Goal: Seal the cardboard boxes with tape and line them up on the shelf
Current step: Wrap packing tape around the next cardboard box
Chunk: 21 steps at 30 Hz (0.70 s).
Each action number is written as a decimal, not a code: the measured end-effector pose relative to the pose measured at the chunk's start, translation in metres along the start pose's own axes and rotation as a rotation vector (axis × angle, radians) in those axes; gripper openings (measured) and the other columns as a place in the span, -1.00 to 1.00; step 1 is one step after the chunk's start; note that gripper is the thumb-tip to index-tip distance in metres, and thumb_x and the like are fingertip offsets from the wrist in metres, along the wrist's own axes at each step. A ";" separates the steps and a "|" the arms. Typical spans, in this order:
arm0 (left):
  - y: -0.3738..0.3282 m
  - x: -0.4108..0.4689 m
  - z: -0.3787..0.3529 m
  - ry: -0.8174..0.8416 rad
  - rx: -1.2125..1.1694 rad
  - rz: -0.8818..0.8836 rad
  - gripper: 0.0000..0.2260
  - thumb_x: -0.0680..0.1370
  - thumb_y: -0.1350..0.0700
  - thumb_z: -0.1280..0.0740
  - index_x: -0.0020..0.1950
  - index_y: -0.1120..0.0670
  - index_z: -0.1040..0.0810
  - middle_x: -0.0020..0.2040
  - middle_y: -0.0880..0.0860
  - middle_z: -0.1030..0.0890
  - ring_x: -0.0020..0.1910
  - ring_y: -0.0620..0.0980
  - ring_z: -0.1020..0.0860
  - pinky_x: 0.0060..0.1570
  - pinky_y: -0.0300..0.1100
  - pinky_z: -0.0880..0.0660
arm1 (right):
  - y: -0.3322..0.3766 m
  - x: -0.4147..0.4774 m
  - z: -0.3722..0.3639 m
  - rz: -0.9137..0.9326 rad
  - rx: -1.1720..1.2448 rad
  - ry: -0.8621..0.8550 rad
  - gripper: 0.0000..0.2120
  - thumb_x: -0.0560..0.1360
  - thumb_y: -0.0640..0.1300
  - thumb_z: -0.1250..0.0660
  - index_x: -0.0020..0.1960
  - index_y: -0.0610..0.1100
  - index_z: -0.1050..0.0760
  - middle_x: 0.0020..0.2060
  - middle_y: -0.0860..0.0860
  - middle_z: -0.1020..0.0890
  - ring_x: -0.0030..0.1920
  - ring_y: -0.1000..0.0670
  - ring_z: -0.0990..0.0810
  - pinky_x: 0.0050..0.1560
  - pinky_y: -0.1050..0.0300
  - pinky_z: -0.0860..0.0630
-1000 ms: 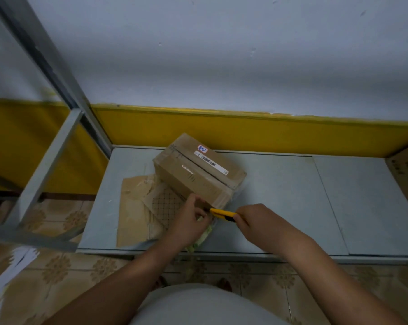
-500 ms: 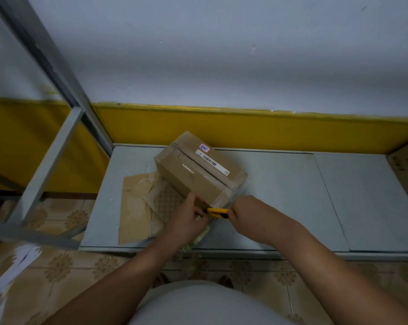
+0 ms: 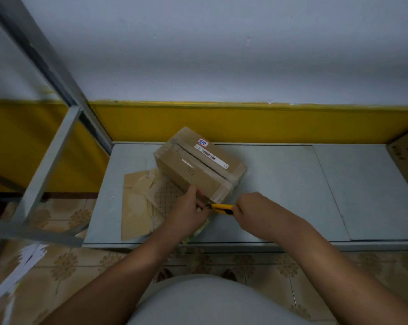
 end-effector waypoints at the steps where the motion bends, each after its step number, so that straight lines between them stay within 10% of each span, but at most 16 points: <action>1: -0.001 0.000 0.001 -0.006 0.006 -0.003 -0.72 0.57 0.11 -0.48 0.11 -0.11 -0.41 -0.14 -0.06 -0.64 -0.11 -0.11 -0.62 -0.17 -0.12 -0.54 | -0.003 -0.003 0.002 0.000 0.011 -0.008 -0.66 0.71 -0.11 -0.14 -0.24 -0.15 -0.37 -0.38 -0.02 -0.40 -0.44 0.06 -0.29 -0.47 0.21 -0.17; 7: -0.007 -0.002 0.002 -0.011 0.039 -0.024 -0.74 0.58 0.13 -0.46 0.16 -0.02 -0.43 -0.14 -0.08 -0.65 -0.18 -0.16 -0.59 -0.29 -0.32 -0.39 | -0.003 -0.005 -0.009 0.013 0.021 -0.026 -0.66 0.71 -0.09 -0.14 -0.22 -0.17 -0.41 -0.36 -0.05 -0.44 -0.45 0.03 -0.32 -0.46 0.18 -0.20; 14: -0.001 -0.001 0.009 -0.038 0.055 -0.025 -0.73 0.59 0.13 -0.45 0.19 0.01 -0.41 -0.14 -0.05 -0.63 -0.12 -0.08 -0.59 -0.19 -0.12 -0.47 | -0.028 -0.019 -0.021 0.045 0.116 -0.074 -0.62 0.71 -0.01 -0.13 -0.23 -0.13 -0.44 -0.32 -0.05 -0.52 -0.38 0.00 -0.45 -0.39 0.10 -0.31; 21: -0.005 -0.012 0.029 -0.061 0.064 -0.166 -0.80 0.63 0.15 -0.37 0.22 -0.02 -0.46 -0.02 -0.15 -0.63 0.00 -0.23 -0.59 -0.05 -0.25 -0.49 | -0.085 0.004 -0.061 0.073 0.032 -0.116 -0.80 0.68 0.07 -0.22 0.18 0.09 -0.59 -0.05 0.08 -0.60 -0.04 0.03 -0.54 -0.07 0.05 -0.47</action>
Point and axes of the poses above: each hand's wrist, its own x-axis towards the middle knuckle, its own z-axis out of the back of the hand, y = z × x, the point moved 6 cm from there along x, towards the middle knuckle
